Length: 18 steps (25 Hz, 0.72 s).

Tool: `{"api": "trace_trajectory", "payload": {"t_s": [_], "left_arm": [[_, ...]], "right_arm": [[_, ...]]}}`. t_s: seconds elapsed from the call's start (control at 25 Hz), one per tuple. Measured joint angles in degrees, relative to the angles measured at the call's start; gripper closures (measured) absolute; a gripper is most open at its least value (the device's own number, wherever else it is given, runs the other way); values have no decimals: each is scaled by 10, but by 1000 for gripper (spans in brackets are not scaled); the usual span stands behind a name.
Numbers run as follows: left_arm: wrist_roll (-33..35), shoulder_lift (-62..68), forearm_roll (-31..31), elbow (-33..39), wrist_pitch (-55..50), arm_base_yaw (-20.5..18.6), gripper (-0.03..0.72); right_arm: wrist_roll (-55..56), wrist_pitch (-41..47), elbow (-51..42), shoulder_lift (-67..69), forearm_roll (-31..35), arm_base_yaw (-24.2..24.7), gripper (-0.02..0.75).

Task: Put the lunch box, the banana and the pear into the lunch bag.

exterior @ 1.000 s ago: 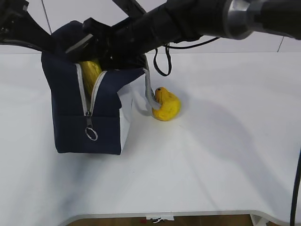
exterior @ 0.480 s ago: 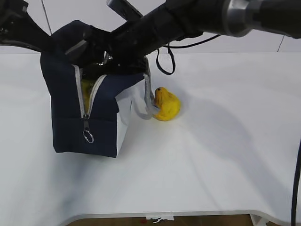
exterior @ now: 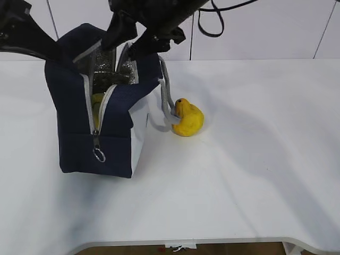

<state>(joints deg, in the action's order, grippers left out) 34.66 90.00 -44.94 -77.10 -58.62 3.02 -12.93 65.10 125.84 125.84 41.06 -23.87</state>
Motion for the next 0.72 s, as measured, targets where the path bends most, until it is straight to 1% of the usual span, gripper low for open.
{"api": "trace_trajectory", "payload": {"t_s": [0.08,0.16,0.36,0.44,0.52,0.72], "left_arm": [[0,0,3,0,-1,0,694],[0,0,8,0,-1,0,694],[0,-1,12,0,-1,0,694],[0,-1,12,0,-4,0,694],[0,-1,13,0,-6,0,694],[0,-1,15,0,-9,0,694]], "right_arm": [[42,39,30,0,-75,0,262],[74,54,54,0,-143,0,262],[151,64,84,-1,-313,0,262],[174,66,84,-1,-359,0,262],[186,66,79,-2,-388,0,262],[191,66,39,-2,-411,0,262]]}}
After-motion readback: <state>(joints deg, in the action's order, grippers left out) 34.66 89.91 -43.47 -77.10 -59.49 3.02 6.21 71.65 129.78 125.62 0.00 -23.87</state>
